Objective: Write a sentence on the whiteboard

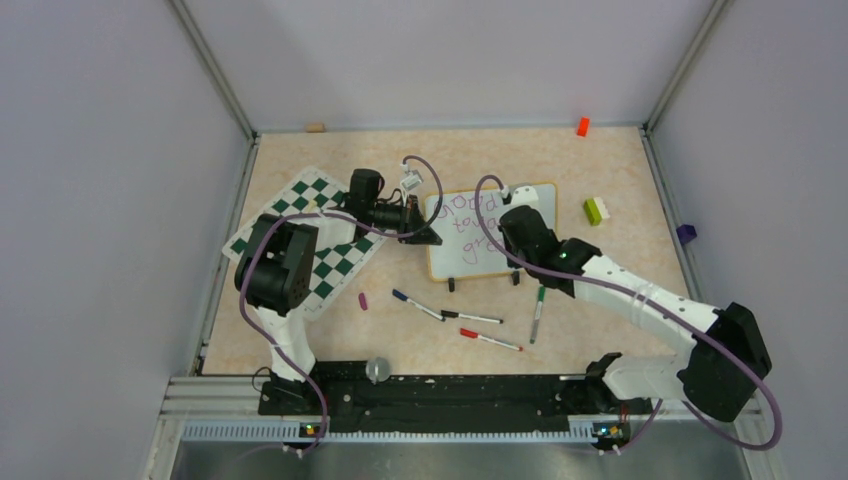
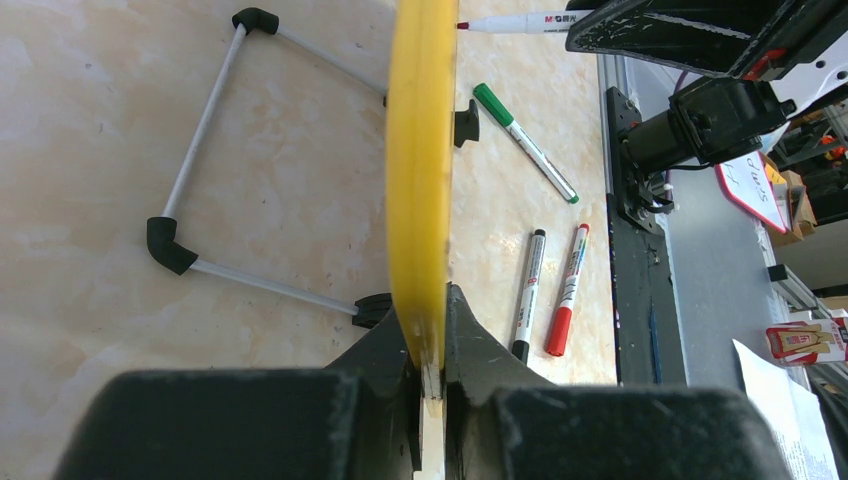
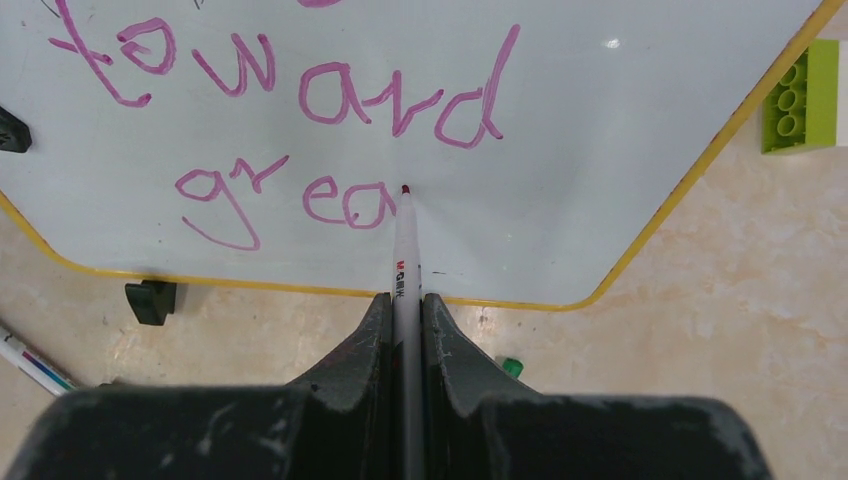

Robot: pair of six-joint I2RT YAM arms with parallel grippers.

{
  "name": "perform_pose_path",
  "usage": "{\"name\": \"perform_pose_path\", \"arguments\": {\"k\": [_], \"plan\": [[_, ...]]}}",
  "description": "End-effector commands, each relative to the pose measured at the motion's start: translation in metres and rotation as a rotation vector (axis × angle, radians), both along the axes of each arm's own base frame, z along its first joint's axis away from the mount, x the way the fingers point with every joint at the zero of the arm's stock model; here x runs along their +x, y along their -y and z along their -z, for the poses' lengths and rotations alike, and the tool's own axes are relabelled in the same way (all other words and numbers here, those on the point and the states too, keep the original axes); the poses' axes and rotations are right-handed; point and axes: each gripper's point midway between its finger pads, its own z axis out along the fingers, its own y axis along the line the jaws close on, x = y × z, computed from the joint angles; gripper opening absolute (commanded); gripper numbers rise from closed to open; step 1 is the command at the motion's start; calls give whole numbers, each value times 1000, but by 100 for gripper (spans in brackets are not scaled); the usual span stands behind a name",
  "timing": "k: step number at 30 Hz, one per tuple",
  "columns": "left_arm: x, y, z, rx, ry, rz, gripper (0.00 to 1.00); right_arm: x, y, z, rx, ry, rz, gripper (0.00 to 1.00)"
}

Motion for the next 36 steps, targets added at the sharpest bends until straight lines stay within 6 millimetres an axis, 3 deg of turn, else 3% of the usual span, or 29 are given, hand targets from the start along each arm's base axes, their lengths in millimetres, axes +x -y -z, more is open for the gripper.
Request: {"name": "perform_pose_path", "arguments": {"k": [1,14,25,36], "plan": [[4,1,17,52,26,-25,0,18,-3,-22,23,78,40,0],[3,1,16,50,28,-24,0,17,15,-24,-22,101,111,0],[3,1,17,51,28,-24,0,13,6,-55,71,158,50,0],[4,1,16,50,28,-25,0,24,-4,-53,67,154,42,0]]}}
